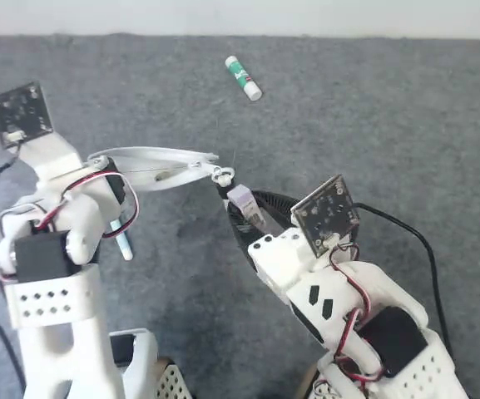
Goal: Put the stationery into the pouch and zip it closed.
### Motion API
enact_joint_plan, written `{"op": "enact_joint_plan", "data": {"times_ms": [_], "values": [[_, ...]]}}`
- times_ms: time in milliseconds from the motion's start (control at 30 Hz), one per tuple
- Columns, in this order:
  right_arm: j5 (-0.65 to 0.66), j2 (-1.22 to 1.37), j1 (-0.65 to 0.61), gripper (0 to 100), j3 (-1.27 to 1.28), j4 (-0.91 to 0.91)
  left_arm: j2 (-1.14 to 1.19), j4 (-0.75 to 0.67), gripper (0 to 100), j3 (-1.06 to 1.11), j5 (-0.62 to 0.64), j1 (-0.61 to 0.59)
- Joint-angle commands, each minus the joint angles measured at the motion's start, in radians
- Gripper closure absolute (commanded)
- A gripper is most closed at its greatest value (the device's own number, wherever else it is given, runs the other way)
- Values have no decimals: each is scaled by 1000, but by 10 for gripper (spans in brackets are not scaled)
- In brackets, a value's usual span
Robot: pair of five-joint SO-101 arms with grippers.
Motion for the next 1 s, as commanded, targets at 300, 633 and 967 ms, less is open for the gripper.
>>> {"op": "enact_joint_plan", "data": {"times_ms": [300, 633, 967], "values": [[-12, -22, -53, 991, -6, -217, -3, -2, 989, -22, -12, 5], [-11, -15, -145, 991, -6, -397, -3, 2, 989, -21, -12, 3], [-11, -12, -145, 991, 0, -564, -3, 3, 989, -19, -12, 2]]}}
